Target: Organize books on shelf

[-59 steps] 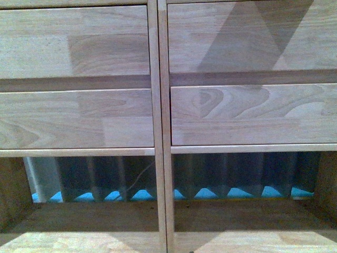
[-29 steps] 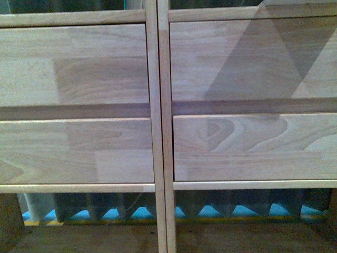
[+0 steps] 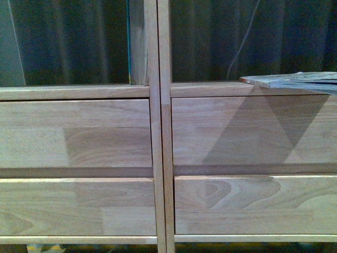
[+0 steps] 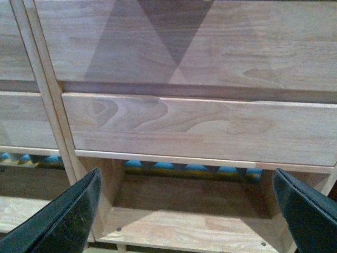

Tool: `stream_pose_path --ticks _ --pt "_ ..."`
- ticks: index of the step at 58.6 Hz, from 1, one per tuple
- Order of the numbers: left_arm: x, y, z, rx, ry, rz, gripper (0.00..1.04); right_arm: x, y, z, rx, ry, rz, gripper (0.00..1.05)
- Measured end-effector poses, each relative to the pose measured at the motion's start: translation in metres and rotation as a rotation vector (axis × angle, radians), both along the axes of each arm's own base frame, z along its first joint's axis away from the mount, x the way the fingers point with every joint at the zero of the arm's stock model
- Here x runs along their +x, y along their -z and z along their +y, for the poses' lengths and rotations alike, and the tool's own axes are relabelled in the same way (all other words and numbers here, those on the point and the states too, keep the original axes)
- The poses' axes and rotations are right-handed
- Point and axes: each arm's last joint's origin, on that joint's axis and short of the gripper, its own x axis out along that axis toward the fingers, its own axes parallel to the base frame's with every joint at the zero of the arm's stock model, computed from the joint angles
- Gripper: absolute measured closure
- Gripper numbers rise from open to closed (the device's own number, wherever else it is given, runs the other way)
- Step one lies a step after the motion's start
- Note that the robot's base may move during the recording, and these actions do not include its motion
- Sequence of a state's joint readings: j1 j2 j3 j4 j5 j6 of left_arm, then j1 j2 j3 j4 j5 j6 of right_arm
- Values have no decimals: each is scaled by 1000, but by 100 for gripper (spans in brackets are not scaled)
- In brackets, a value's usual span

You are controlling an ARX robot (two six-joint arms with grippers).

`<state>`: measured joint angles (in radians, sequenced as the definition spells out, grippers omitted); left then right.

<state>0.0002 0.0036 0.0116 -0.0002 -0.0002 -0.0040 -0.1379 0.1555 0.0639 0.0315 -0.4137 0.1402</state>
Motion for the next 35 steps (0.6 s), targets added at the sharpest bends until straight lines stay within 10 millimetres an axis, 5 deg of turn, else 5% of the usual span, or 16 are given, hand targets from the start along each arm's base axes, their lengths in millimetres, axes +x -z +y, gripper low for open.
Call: stream_pose_path --ticks 7,18,24,35 --pt "0 0 0 0 0 0 7 26 -46 -2 215 -261 10 7" --pt "0 0 0 0 0 0 7 96 -116 2 483 -219 -51 7" --pt "0 0 0 0 0 0 7 135 -127 3 635 -167 -10 7" --pt "0 0 0 0 0 0 7 196 -119 5 827 -57 94 7"
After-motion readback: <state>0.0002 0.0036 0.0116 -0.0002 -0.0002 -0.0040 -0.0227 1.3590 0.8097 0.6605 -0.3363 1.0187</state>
